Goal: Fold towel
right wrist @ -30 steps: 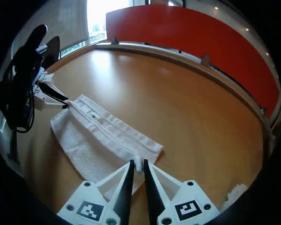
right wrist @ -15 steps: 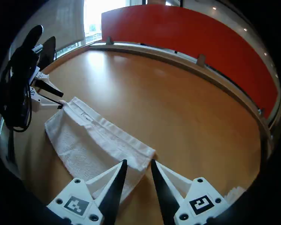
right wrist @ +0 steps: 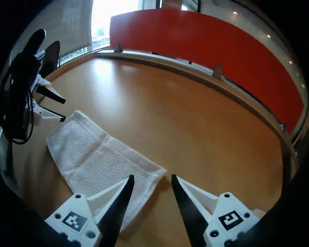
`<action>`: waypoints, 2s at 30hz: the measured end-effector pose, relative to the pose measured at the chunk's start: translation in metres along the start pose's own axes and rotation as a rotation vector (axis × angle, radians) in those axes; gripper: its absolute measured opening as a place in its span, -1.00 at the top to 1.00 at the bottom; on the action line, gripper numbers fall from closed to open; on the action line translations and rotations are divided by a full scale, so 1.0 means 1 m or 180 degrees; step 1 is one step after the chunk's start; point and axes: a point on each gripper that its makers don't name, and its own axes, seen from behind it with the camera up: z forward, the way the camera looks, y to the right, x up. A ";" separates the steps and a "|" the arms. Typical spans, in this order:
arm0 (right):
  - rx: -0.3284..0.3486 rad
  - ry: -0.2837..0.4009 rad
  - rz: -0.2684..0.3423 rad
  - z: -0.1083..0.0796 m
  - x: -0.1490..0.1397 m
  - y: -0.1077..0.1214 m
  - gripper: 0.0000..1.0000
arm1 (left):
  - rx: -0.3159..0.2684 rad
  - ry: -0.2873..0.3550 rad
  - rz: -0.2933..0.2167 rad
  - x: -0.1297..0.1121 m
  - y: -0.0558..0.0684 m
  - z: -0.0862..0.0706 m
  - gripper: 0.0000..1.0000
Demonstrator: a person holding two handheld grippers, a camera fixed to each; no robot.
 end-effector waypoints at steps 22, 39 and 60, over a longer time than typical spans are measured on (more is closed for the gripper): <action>0.0010 0.0028 0.0073 -0.031 -0.020 -0.023 -0.89 | -0.0091 0.0000 -0.0145 -0.028 0.019 -0.029 -0.94; -0.0004 0.0041 0.0133 -0.062 -0.043 -0.039 -0.89 | -0.0115 -0.0011 -0.0211 -0.059 0.038 -0.054 -0.94; 0.0146 -0.0004 -0.0047 -0.061 -0.055 -0.041 -0.89 | 0.0059 0.0053 -0.0366 -0.080 0.030 -0.071 -0.94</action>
